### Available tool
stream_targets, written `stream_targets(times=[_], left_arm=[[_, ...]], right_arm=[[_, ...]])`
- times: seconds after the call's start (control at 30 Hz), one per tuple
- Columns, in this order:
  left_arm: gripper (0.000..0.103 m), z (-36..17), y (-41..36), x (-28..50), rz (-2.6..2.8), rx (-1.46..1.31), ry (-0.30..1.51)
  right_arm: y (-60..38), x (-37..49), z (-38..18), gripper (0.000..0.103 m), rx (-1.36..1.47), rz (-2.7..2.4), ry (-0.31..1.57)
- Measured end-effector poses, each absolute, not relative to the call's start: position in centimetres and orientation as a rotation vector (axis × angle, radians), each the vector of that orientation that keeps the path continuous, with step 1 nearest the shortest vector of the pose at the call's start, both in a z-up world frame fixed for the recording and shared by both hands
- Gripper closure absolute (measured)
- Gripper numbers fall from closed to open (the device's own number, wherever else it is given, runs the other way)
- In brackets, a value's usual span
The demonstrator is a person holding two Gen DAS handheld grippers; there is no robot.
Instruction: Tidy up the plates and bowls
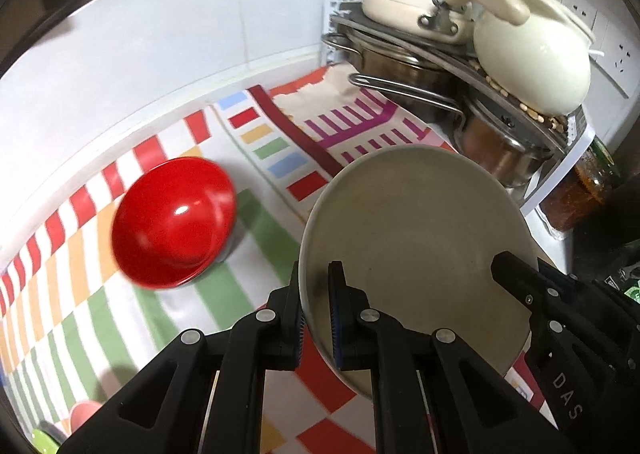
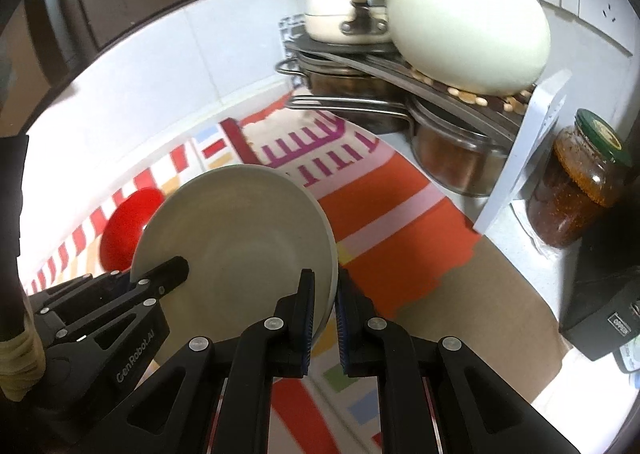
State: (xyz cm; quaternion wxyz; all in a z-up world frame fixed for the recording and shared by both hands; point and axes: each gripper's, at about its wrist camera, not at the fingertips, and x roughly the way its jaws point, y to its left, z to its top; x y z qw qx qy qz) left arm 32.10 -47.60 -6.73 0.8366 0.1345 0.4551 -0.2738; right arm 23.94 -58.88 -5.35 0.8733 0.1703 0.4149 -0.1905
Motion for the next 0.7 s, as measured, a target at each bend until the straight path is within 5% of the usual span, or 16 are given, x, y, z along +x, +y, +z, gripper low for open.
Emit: stream_targets(times=[0.7], left_arm=[[0.091,-3.8,-34.9,29.7,-0.385,0.169,0.912]], right_arm=[[-48.4,23.9,-2.6,0.092,0.243,-0.181,0.853]])
